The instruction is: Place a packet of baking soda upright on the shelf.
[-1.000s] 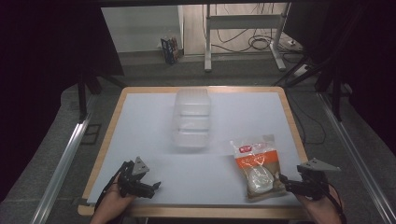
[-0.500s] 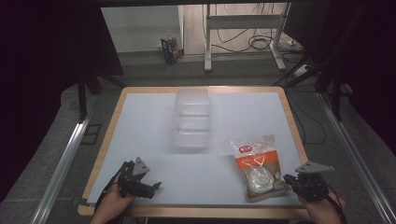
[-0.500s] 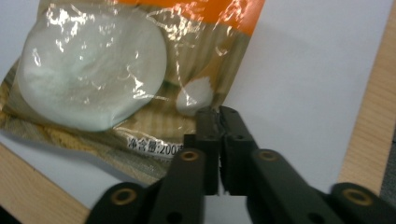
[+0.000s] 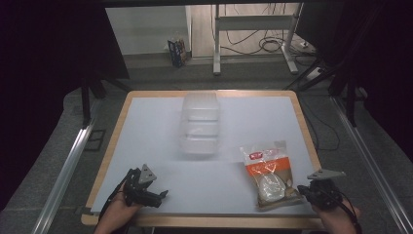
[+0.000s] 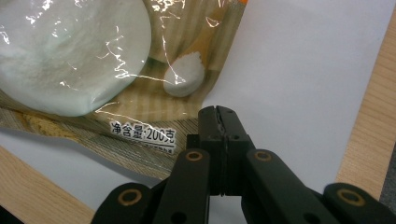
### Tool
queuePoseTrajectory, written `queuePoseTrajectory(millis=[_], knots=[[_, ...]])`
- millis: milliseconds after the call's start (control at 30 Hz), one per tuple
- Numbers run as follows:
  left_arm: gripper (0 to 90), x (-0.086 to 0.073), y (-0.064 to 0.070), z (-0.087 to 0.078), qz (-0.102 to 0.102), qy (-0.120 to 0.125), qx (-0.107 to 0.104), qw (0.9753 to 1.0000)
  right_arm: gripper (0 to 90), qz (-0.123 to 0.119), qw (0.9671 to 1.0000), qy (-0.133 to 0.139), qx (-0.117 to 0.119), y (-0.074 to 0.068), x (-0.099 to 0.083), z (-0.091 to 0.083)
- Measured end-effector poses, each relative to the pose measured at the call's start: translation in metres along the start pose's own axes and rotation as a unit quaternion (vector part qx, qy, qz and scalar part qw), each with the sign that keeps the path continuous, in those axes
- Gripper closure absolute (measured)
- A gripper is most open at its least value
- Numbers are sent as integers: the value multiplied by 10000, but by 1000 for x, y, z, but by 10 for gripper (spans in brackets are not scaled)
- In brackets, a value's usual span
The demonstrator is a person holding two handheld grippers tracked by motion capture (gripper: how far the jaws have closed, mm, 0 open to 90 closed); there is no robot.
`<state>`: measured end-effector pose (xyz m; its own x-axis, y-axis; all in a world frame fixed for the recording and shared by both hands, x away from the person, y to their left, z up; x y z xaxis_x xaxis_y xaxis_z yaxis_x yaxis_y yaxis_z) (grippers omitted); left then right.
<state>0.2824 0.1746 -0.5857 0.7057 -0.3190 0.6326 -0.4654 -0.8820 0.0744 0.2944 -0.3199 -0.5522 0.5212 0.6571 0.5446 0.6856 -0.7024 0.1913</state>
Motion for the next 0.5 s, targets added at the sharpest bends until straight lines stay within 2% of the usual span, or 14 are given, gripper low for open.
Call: queuePoseTrajectory(millis=[67,100,167,267,500], knots=[[34,0,0,0,3,-5,1,10000,888,14,10000,-7,6,1,-1,1],[34,0,0,0,6,-7,4,10000,887,-18,9999,-106,-75,2,-3,3],[34,0,0,0,12,-6,10,10000,887,-22,9998,-155,-90,3,-5,4],[34,0,0,0,14,-11,9,10000,888,68,9998,-151,62,3,-6,6],[34,0,0,1,21,-18,15,10000,889,79,9998,-200,50,-2,-4,7]])
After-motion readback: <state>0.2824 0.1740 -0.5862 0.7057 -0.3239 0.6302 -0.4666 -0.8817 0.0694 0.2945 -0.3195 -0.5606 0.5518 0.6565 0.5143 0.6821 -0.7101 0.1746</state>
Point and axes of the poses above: each handheld gripper's, and its own axes: z roughly forward along the jaws, x roughly out of its top, y roughly to its right, the point moved 7 cm from there along z, roughly forward along the jaws, and after that the axes turned 15 degrees about -z, right-handed, at the moved point
